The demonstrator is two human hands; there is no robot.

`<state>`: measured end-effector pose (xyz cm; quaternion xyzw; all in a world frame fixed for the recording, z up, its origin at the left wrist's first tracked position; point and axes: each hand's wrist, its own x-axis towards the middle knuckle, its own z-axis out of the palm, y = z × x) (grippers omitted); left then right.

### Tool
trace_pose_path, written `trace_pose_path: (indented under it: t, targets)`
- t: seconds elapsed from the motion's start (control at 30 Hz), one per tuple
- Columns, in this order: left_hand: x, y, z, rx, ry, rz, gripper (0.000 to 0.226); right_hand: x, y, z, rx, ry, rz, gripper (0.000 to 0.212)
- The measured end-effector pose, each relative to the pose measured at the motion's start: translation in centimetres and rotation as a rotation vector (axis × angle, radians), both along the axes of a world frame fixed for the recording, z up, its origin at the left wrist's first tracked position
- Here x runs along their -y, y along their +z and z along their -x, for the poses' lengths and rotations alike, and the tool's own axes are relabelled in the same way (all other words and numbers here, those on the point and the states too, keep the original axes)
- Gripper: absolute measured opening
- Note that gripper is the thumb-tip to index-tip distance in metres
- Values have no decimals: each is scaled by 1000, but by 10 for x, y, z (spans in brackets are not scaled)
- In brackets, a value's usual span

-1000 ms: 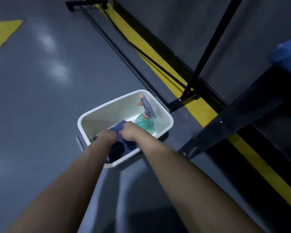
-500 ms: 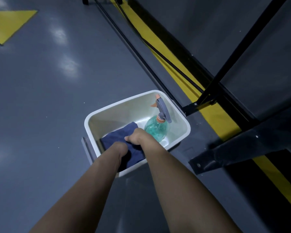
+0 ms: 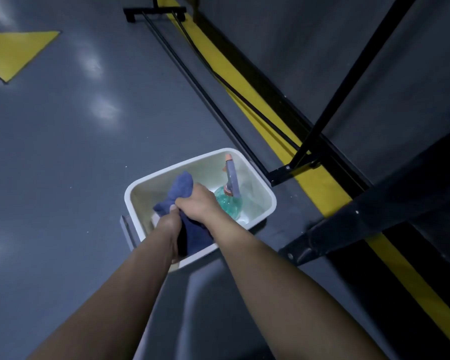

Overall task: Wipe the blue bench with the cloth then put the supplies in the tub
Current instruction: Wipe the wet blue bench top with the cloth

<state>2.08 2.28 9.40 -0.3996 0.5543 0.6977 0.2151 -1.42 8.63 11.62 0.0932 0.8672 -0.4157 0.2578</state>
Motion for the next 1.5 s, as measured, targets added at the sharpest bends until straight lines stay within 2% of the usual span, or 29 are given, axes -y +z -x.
trace_pose_path:
  t: [0.17,0.27,0.4,0.5,0.6,0.73,0.87,0.93,1.0,1.07,1.1,1.13,1.2,1.23,1.3,1.37,1.5]
  targets:
    - [-5,50,-4,-67,58,31,58,-22,66,-9,-84,-40,81,36]
    - [-17,86,-6,-176,73,69,54,-40,116,-20,-180,-89,95,45]
    - [-47,157,-15,-467,152,448,30,-65,189,-40,-312,-131,158,49]
    - [-76,214,-15,-681,172,505,27,-87,244,-52,-458,-211,165,49]
    - [-116,264,-18,-777,99,474,36,-120,298,-61,-554,-273,72,48]
    - [-174,311,-37,-832,-127,499,37,-181,353,-77,-592,-239,-207,54]
    - [-220,326,-60,-819,-516,696,41,-243,357,-103,-485,-177,-625,50]
    - [-229,321,-69,-835,-583,838,41,-263,345,-115,-434,-163,-796,54]
    - [-232,315,-72,-864,-574,947,41,-273,335,-123,-541,-173,-923,68]
    - [-233,310,-70,-905,-507,939,39,-272,328,-125,-846,-54,-899,72]
    - [-232,308,-69,-926,-456,871,37,-267,325,-126,-942,63,-823,66]
    - [-231,306,-69,-933,-386,760,34,-261,322,-127,-945,168,-728,59]
    - [-224,299,-66,-902,-210,512,34,-250,317,-130,-736,255,-604,54]
    - [-219,295,-63,-862,-121,415,34,-249,313,-130,-641,279,-632,56]
    - [-213,291,-57,-771,15,302,30,-247,307,-131,-602,369,-813,59]
    - [-217,296,-56,-735,15,299,24,-243,305,-126,-622,427,-892,59]
    - [-238,313,-69,-777,-137,518,34,-243,305,-92,-521,342,-826,60]
